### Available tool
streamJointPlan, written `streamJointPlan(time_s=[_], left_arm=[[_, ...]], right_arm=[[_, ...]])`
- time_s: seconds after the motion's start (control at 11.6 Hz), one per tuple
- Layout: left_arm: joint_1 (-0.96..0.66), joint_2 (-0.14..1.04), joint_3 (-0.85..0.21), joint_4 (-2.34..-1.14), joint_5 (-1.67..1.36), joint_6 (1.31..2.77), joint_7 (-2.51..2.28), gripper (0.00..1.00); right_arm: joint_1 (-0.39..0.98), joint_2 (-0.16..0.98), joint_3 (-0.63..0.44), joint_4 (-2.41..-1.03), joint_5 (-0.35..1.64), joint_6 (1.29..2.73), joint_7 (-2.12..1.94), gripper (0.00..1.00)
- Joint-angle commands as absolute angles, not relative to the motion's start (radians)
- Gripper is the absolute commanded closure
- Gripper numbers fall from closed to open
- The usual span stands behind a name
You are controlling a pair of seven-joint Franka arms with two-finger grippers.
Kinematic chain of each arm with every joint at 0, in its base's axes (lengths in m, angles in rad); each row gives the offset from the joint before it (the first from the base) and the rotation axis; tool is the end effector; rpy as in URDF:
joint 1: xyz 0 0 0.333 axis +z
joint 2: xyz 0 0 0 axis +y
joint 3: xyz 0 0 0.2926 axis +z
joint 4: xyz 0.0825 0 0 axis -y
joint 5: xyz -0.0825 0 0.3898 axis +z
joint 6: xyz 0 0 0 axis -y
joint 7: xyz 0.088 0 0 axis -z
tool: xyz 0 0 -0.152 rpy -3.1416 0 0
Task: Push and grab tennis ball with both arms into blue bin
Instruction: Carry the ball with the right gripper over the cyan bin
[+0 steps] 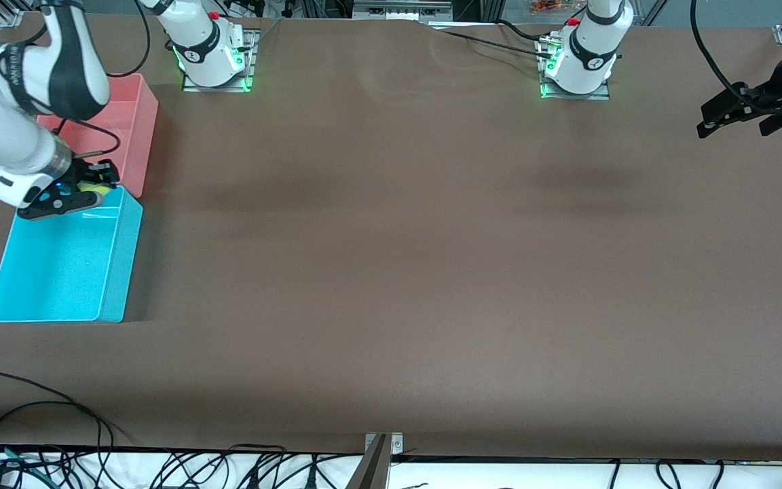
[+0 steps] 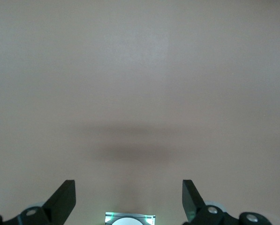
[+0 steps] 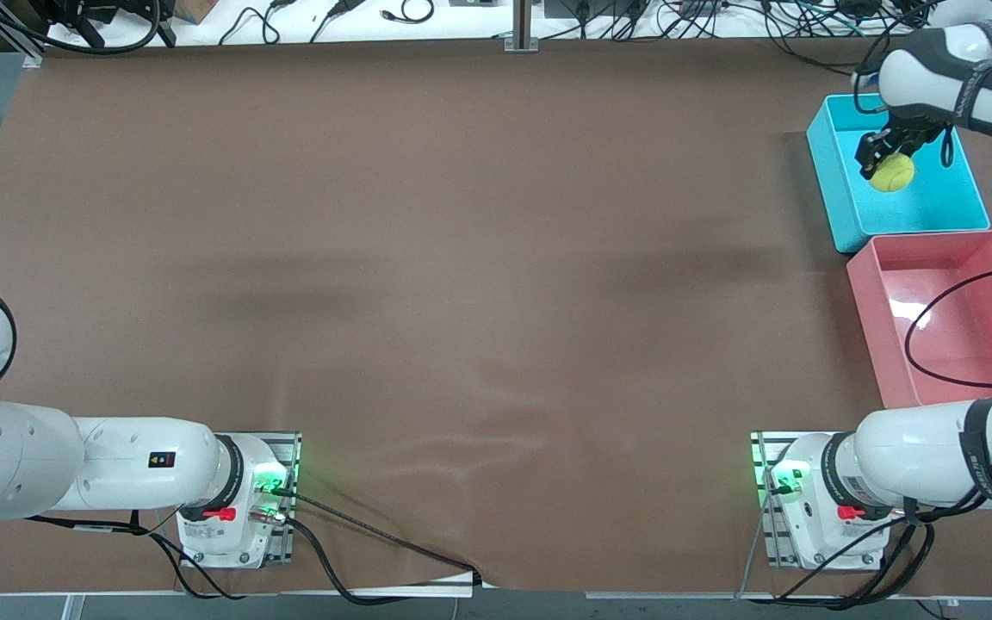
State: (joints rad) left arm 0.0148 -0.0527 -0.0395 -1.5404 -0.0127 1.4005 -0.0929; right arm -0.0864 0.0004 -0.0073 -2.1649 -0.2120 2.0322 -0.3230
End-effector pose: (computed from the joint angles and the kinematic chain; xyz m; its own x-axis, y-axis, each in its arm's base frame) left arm 0.5228 -0.0155 0.5850 0.9939 0.0663 -0.0877 0.0668 -0.9978 0.0025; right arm 0.5158 -0.0690 0.3151 0.9306 0.3134 -0.1890 0.3388 -0.9331 0.1206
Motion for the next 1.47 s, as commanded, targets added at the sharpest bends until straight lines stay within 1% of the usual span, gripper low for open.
streamJointPlan(time_s=[0.0,0.26,0.52,0.86,1.04,1.38], left_arm=[[0.014,-0.035,-0.035,-1.505,-0.012,1.378,-0.1,0.0],[0.012,-0.035,-0.035,-1.505,-0.012,1.378,-0.097,0.0],[0.014,-0.035,-0.035,-1.505,-0.012,1.378,-0.097,0.0],[0.012,-0.035,-0.035,-1.503,-0.011,1.378,-0.097,0.0],[0.014,-0.035,-0.035,-1.503,-0.012,1.378,-0.095,0.0],[0.015,-0.035,-0.035,-1.503,-0.012,1.378,-0.095,0.0]], right_arm=[[-0.097,0.072,-0.087,-2.131,-0.146,2.069,-0.511,0.49],[-0.1,0.159,-0.129,-2.138,-0.095,2.158,-0.586,0.5],[-0.123,0.219,-0.146,-2.138,-0.069,2.198,-0.635,0.5],[-0.124,0.239,-0.147,-2.152,-0.055,2.218,-0.652,0.5],[-0.127,0.238,-0.147,-2.187,-0.055,2.262,-0.672,0.5],[-0.146,0.238,-0.153,-2.213,-0.055,2.341,-0.73,0.48]])
